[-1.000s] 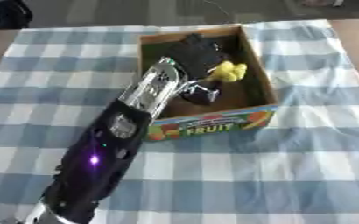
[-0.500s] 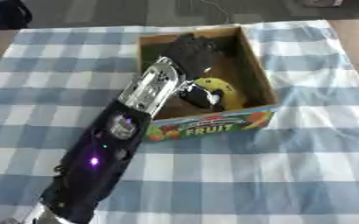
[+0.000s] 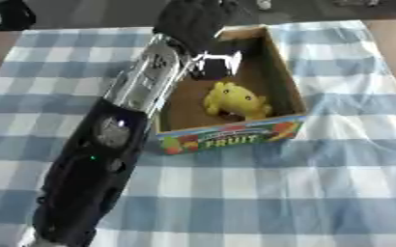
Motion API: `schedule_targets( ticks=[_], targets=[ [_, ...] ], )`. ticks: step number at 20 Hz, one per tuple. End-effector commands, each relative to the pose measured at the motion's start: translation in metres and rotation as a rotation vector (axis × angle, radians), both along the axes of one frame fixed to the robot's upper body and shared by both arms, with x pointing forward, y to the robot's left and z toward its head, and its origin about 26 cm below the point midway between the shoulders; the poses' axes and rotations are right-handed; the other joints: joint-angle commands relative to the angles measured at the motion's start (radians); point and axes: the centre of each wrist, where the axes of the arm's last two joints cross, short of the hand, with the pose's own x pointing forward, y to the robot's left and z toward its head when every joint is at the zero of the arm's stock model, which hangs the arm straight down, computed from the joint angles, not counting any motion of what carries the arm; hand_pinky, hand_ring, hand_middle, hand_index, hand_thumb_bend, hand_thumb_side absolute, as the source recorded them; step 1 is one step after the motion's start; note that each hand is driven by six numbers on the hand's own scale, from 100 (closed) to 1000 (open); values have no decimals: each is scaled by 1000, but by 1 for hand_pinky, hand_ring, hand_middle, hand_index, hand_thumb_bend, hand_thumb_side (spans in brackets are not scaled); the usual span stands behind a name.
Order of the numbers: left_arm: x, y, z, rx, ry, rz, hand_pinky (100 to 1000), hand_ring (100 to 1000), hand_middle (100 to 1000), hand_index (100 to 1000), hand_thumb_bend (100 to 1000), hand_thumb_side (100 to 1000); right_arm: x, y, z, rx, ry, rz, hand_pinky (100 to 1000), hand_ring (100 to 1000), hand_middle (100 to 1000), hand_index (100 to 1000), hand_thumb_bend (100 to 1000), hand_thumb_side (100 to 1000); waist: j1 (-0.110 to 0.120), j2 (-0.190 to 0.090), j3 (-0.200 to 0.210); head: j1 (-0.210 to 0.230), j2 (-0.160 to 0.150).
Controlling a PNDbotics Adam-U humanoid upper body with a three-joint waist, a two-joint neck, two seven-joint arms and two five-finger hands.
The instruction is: Pick up objects on the table and place them in the box.
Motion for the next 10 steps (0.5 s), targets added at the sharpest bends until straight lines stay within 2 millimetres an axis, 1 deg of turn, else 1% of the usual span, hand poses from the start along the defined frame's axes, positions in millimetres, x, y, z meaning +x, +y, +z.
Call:
schedule_targets(
  ticks=[1, 3, 6, 10],
  targets=[
    [-15, 14, 18, -146, -91, -30, 640, 737, 665, 888, 100, 738, -4, -5, 7, -16, -28, -20, 728, 584, 584, 812, 100, 595, -5, -29, 6, -14, 16],
    [-22, 22, 18, -219, -122, -42, 631, 725, 652, 892, 100, 745, -4, -6, 7, -15, -29, -26, 728, 584, 585, 813, 100, 595, -7, -32, 12, -20, 21],
    [-33, 34, 17, -325, -165, -56, 623, 712, 643, 894, 100, 726, -5, -7, 7, -12, -34, -31, 727, 585, 586, 813, 100, 597, -11, -35, 19, -23, 23],
    [-46, 57, 13, -463, -219, -49, 618, 705, 637, 895, 100, 725, -5, -9, 8, -3, -43, -40, 727, 586, 587, 813, 100, 596, -19, -39, 30, -31, 25]
  ],
)
